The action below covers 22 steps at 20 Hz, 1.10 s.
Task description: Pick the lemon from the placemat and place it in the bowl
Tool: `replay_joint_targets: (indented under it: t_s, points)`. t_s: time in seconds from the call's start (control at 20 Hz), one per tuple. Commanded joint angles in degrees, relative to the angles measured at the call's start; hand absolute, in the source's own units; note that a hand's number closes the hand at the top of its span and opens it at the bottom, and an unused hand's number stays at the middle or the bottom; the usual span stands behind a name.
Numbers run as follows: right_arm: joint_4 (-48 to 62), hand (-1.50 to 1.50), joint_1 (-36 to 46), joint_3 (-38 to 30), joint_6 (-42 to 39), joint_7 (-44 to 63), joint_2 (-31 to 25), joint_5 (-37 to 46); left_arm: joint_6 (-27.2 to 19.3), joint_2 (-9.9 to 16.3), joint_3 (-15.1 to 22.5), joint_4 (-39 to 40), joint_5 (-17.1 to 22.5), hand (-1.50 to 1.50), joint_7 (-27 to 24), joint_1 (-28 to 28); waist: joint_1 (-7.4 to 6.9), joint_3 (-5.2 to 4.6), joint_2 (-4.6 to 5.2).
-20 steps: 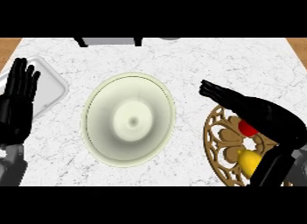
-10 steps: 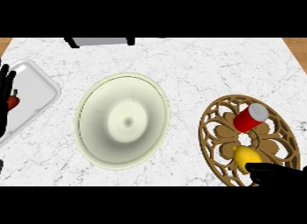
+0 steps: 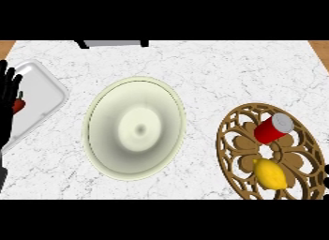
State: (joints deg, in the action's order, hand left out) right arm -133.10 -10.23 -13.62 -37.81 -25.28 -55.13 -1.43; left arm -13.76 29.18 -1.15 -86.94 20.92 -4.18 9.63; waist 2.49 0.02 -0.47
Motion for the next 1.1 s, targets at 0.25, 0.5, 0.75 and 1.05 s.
replay_joint_targets:
  t_s: [0.25, 0.5, 0.75, 1.05]
  points:
    - [-0.86, -1.50, -1.29, -7.37, -9.27, -6.24, -13.02, 11.01, 1.44, -1.12, 0.41, -0.56, -0.13, 0.00, 0.02, 0.61, -1.88, 0.07, 0.27]
    - [1.80, -1.50, -6.45, -5.30, -6.01, -12.43, -13.06, 20.04, 0.72, -0.87, 0.23, 0.07, -1.78, 0.00, 1.70, 2.39, -1.90, 0.12, 0.38]
    - [6.23, -1.50, -8.20, 2.91, 3.41, -16.36, -11.92, 29.79, 1.12, -1.77, -0.48, 1.69, -1.98, 0.00, 2.37, 5.64, -2.58, 0.11, 0.60]
    - [6.90, -1.50, -4.20, 11.04, 4.32, -11.04, -10.66, 33.17, 3.83, -2.60, -1.71, 3.35, -2.29, 0.00, 1.02, 4.71, -2.81, -0.01, 0.57]
